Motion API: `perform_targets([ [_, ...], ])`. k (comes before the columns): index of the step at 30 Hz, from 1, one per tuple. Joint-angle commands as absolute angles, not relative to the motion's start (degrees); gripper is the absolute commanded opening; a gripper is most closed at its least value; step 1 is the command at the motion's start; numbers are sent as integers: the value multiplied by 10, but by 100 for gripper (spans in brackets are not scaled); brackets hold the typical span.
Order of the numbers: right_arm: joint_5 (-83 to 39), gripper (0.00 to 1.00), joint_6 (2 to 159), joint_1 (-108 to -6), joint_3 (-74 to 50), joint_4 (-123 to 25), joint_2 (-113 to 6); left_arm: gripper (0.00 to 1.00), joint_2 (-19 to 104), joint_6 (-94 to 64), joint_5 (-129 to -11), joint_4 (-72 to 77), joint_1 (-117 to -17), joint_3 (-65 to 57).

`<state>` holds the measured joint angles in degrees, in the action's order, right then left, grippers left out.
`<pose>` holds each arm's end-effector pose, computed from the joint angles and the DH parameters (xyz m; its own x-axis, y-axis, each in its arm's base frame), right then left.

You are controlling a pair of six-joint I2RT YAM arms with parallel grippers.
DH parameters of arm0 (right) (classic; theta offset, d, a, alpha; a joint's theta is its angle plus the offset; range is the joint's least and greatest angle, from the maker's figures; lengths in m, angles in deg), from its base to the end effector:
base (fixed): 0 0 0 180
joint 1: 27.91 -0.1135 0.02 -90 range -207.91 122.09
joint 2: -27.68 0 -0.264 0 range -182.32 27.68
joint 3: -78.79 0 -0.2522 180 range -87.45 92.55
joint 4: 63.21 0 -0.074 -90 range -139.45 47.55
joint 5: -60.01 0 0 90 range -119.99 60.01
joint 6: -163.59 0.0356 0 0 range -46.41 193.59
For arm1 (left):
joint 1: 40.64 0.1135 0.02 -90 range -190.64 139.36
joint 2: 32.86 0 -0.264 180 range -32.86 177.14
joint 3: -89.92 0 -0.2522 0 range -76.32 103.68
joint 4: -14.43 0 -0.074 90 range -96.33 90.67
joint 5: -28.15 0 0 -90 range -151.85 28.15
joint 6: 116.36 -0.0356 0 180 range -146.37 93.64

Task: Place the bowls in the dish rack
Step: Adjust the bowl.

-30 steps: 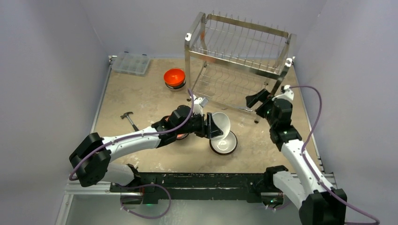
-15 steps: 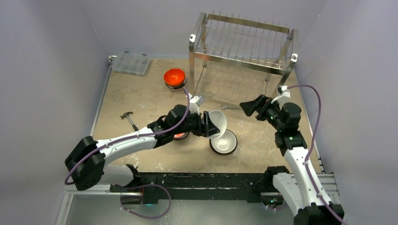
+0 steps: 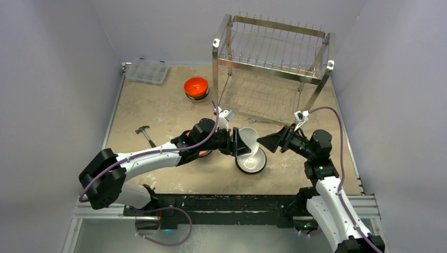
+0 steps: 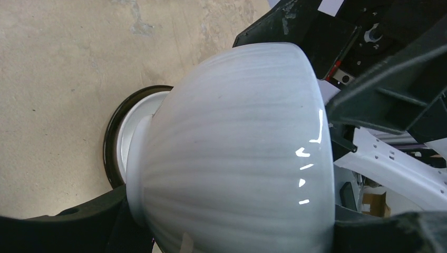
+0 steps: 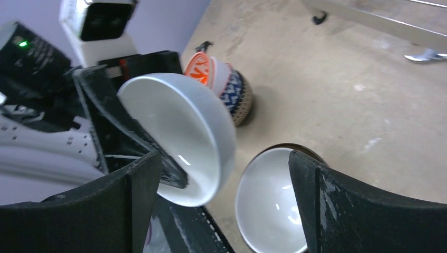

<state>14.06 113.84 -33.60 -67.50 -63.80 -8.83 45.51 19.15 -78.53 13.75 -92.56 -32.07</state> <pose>0.1560 0.0404 0.2544 -0.5220 0.4147 -0.7453 -0.5573 0.4958 0.6661 0.1795 -0.2457 0.2455 -0.8109 -0.0730 -0.5806 0.4862 0.4679 -0.7380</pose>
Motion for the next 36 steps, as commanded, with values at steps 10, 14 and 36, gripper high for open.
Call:
perform_targets([
  [10,79,57,1108,-435,-639,-706,-167,33,458,192,-814,196,-941,-288],
  [14,67,3,1098,-438,-630,-701,-167,43,448,187,-805,180,-940,-289],
  [36,-1,0,1019,-445,-563,-536,-142,86,518,92,-455,-301,-1006,-28],
])
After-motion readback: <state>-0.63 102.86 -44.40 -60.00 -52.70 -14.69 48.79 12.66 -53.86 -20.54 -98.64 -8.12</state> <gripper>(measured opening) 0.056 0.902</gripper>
